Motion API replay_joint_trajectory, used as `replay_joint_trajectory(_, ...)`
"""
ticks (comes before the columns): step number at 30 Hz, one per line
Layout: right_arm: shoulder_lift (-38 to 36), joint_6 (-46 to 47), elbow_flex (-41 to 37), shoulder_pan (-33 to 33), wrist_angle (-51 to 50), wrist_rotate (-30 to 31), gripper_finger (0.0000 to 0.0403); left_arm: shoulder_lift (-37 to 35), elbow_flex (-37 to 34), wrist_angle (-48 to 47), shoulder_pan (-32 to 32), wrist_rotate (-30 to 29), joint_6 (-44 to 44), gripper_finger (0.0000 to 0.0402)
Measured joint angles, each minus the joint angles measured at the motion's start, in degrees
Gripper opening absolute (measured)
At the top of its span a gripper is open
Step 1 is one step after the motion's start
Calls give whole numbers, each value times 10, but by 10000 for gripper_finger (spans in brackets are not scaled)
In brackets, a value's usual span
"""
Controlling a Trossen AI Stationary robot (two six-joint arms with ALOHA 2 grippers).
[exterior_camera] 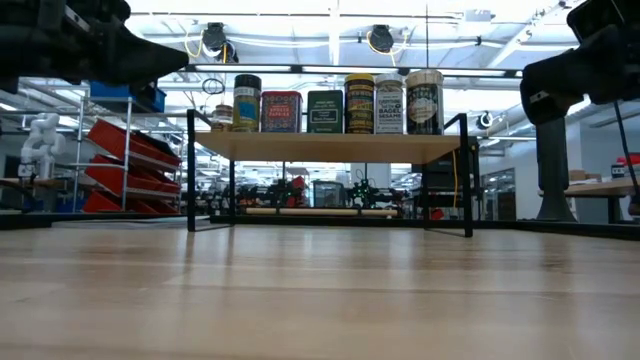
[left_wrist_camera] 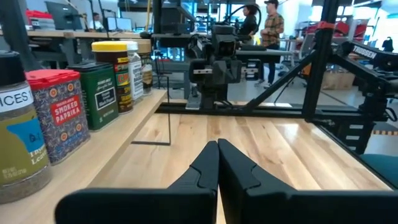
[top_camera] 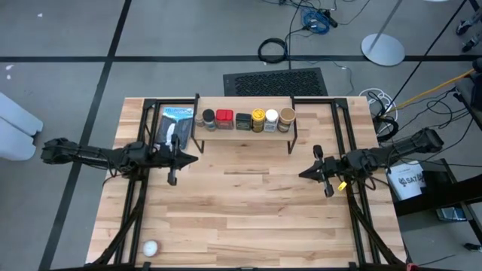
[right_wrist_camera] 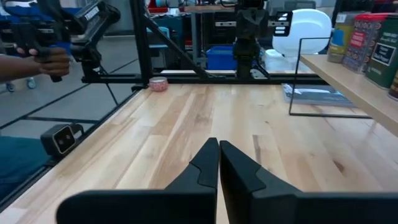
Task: Shelf spices
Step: Return to Home Position
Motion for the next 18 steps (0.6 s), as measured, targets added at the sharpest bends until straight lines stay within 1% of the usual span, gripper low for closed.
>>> replay_joint_trajectory(4, -5, -3, 0, -12, -7, -8, 0, 0, 0, 0, 15, 31, 0, 4)
replay_joint_trajectory(9, -6, -4, 0, -28, -7, -25, 0, 0, -3, -6, 28, 49, 8, 4)
replay_joint_trajectory(11, -6, -4, 0, -35, -7, -37, 0, -1, -16, -1, 33, 50, 5, 4)
replay_joint_trajectory(15, -6, -2, 0, -43, -7, -39, 0, -9, -53, 24, 37, 50, -22, 4)
replay_joint_trajectory(18, -6, -2, 0, -45, -6, -39, 0, -16, -54, 22, 37, 51, -29, 4)
